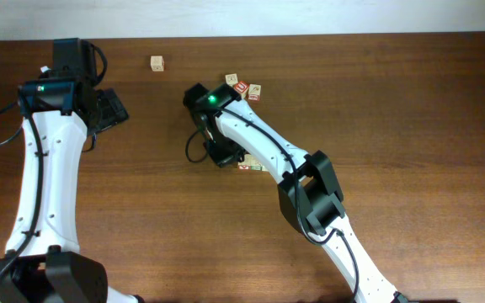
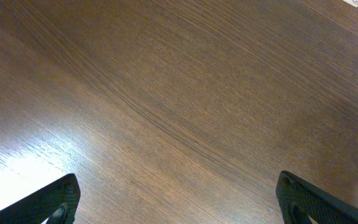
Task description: Rotate 5 blocks
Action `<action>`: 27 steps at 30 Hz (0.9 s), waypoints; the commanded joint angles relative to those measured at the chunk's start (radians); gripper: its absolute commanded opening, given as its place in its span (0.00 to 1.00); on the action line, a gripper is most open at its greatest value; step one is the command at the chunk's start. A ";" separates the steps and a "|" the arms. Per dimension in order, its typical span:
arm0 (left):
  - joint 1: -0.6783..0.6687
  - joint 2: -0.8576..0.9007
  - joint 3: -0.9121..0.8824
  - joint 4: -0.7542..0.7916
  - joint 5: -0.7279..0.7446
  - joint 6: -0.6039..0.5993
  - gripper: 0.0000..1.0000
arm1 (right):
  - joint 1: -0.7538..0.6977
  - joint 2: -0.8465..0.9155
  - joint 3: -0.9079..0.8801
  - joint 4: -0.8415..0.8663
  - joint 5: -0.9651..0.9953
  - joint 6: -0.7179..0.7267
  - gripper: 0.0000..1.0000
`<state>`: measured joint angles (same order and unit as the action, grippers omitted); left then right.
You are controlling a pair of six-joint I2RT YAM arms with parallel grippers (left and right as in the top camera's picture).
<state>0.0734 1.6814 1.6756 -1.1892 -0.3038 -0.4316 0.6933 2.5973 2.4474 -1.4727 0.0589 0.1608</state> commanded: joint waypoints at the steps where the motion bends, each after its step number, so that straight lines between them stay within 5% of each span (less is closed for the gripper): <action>1: -0.003 0.002 0.014 -0.002 -0.014 -0.013 0.99 | -0.005 -0.033 0.237 -0.077 -0.024 0.012 0.04; 7: -0.003 0.002 0.014 -0.002 -0.014 -0.013 0.99 | -0.062 -0.129 0.650 -0.226 -0.080 0.038 0.10; 14: -0.003 0.002 0.014 -0.002 -0.014 -0.013 0.99 | -0.209 -0.389 0.641 -0.227 -0.300 0.029 0.16; 19: -0.003 0.002 0.014 -0.002 -0.014 -0.013 0.99 | -0.371 -0.668 0.385 -0.226 -0.418 -0.024 0.18; 22: -0.003 0.002 0.014 -0.002 -0.014 -0.013 0.99 | -0.536 -0.883 0.021 -0.226 -0.418 -0.066 0.19; 27: -0.003 0.002 0.014 0.025 -0.013 -0.013 0.99 | -0.700 -0.981 -0.364 -0.217 -0.434 -0.138 0.19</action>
<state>0.0734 1.6814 1.6756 -1.1706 -0.3038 -0.4316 0.0544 1.6085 2.2482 -1.6871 -0.3428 0.0906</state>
